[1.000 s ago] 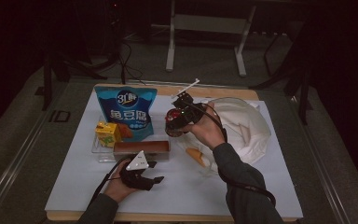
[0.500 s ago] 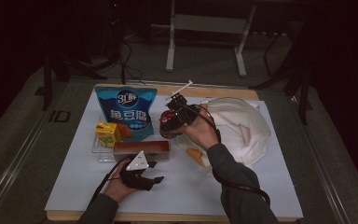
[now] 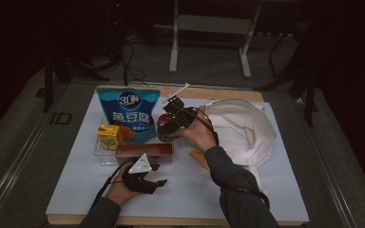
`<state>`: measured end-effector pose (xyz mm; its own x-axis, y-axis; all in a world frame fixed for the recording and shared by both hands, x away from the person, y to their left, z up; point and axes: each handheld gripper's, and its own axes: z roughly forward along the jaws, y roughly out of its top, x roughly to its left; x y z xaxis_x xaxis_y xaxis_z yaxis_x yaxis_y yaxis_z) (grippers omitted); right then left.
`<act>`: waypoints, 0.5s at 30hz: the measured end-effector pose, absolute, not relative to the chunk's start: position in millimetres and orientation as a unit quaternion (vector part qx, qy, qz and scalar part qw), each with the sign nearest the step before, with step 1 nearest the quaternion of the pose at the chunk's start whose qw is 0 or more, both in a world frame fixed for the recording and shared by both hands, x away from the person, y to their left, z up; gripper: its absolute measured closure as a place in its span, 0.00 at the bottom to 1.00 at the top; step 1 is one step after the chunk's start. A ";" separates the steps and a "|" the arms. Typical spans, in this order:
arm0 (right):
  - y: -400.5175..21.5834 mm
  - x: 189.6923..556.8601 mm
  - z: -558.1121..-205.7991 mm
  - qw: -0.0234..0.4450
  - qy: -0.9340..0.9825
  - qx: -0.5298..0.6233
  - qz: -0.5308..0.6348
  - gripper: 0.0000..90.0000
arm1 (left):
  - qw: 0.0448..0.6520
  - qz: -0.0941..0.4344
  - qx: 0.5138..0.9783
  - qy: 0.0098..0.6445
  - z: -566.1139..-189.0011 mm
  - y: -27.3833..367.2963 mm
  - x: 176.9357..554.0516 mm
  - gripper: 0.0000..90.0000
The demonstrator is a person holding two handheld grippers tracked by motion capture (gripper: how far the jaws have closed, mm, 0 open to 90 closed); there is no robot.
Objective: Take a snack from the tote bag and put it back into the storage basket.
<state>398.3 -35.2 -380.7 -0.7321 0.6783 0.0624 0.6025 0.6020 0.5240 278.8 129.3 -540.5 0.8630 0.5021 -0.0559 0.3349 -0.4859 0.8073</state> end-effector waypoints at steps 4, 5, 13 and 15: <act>-30.3 398.0 -382.6 0.069 0.893 0.357 0.264 0.29 | 0.445 0.093 0.856 0.244 -540.6 129.2 278.8 0.39; -29.0 398.0 -383.4 0.068 0.894 0.356 0.265 0.29 | 0.445 0.093 0.856 0.245 -540.6 129.2 278.8 0.39; -24.5 399.7 -389.2 0.064 0.893 0.358 0.265 0.29 | 0.445 0.094 0.856 0.244 -540.6 129.1 278.8 0.39; -23.2 400.0 -391.0 0.063 0.893 0.359 0.264 0.29 | 0.446 0.093 0.856 0.244 -540.6 129.0 278.7 0.39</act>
<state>400.0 -23.2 -391.0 -0.7350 0.6736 0.0772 0.6071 0.6032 0.5172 278.7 129.0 -540.6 0.8633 0.5014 -0.0581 0.3350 -0.4831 0.8090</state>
